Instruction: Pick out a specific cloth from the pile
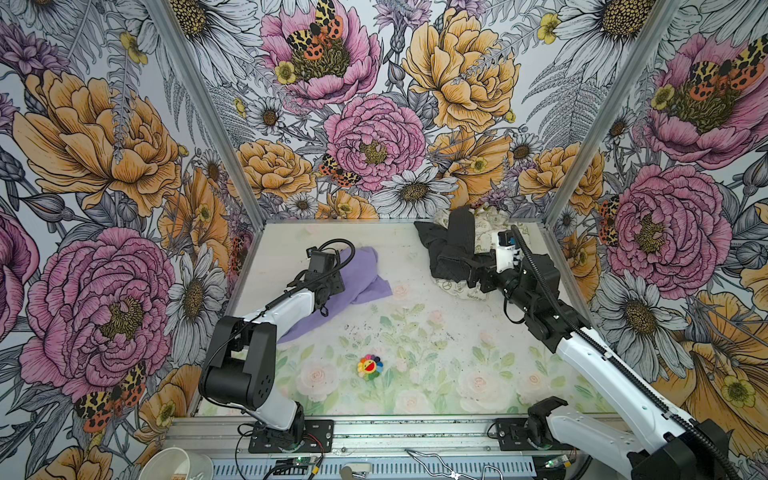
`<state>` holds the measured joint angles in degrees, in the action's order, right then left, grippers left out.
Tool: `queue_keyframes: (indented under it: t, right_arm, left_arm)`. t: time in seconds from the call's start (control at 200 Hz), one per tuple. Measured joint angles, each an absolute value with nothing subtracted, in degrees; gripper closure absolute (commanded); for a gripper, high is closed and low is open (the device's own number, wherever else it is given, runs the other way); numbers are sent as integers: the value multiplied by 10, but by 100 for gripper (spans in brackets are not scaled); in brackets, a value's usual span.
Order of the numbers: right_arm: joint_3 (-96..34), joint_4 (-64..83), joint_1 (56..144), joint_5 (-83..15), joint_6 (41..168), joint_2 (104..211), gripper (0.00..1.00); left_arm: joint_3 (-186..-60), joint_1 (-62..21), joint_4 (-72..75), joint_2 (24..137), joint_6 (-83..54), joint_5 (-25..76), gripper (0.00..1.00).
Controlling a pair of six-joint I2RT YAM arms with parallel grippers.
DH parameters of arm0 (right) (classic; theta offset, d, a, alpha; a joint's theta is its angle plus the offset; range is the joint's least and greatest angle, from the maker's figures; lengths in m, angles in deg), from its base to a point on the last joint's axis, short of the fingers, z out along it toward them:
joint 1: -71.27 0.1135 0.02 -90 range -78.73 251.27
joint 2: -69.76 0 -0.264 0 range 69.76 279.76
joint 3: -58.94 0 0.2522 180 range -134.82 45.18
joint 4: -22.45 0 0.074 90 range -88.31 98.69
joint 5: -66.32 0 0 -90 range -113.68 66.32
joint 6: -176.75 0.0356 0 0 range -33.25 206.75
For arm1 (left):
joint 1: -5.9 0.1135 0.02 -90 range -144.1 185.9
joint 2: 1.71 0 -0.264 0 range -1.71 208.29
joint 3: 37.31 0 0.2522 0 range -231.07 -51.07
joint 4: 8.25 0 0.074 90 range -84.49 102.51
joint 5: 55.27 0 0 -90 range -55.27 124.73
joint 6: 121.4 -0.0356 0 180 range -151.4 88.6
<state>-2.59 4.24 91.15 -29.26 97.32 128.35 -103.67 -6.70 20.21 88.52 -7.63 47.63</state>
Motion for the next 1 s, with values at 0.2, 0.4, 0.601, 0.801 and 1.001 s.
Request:
queue_keyframes:
  t: [0.2,0.4,0.601,0.801,1.001]
  right_arm:
    - [-26,42,911,-293,971,1284,4]
    - [-26,42,911,-293,971,1291,4]
    - [-26,42,911,-293,971,1292,4]
    - [-26,42,911,-293,971,1292,4]
    - [-25,43,908,-293,971,1291,4]
  left_arm:
    - [-1037,-67,203,902,-78,496,69]
    - [-1037,-67,203,903,-79,519,77]
    - [-1037,-67,202,911,-83,521,69]
    - [-1037,-78,194,911,-96,521,55]
    - [-1049,-91,194,929,-106,522,59]
